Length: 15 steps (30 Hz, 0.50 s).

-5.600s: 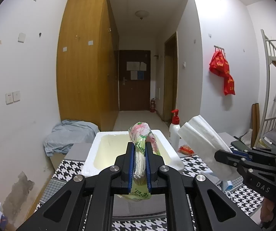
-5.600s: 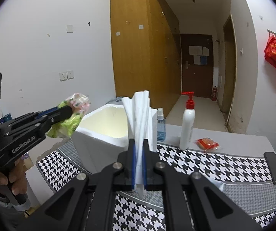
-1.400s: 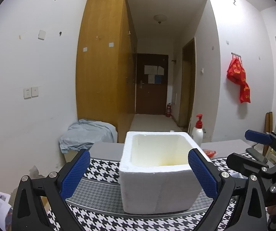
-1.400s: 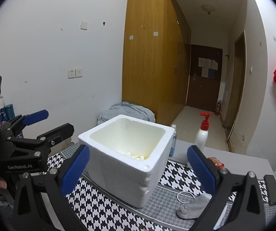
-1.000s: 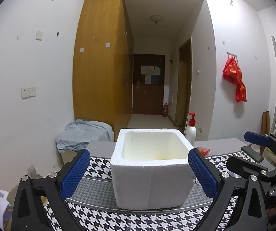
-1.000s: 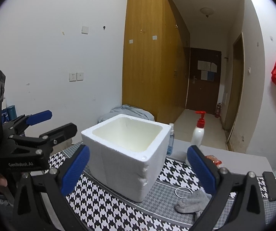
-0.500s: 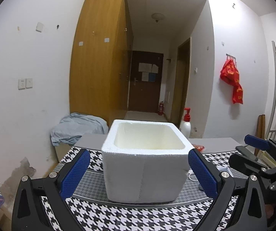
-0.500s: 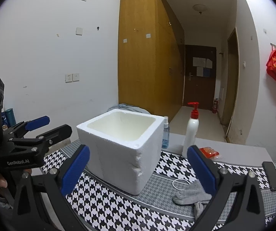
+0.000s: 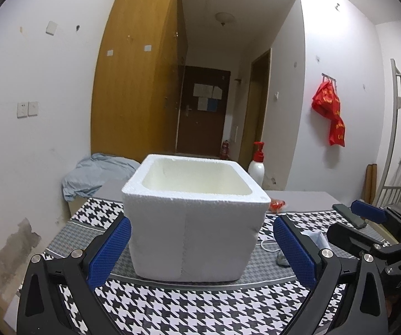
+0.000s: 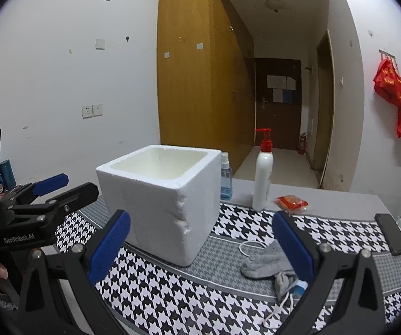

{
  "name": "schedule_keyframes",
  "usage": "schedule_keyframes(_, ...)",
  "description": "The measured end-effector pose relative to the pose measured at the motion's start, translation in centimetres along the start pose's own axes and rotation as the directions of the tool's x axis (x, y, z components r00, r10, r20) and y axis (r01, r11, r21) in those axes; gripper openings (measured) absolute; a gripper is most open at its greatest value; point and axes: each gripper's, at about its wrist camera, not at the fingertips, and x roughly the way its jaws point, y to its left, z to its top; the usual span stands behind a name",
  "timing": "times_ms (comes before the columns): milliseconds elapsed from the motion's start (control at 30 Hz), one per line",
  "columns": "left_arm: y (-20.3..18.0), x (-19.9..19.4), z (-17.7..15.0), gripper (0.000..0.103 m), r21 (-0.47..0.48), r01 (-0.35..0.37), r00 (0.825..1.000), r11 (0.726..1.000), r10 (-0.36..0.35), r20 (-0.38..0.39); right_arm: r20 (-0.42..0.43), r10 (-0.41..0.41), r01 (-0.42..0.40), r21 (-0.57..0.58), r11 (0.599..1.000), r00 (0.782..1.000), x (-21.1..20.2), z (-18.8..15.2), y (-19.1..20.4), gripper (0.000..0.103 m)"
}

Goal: Organize soft objects
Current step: 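Move both grippers back from the foam box, then move both grippers toward the grey sock and blue mask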

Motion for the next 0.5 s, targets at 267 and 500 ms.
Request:
schedule_keyframes(267, -0.8, 0.7, -0.7, 0.102, 0.011, 0.023, 0.999, 1.000, -0.023, -0.027, -0.026, -0.013, 0.013, 0.011, 1.000, 1.000, 0.3, -0.8, -0.5, 0.103)
schedule_keyframes(500, -1.8, 1.3, -0.9, 0.102, 0.021, 0.049, 0.998, 0.999, -0.048, -0.048, -0.019, -0.042, 0.042, 0.022, 0.999, 0.999, -0.3, -1.1, -1.3, 0.103)
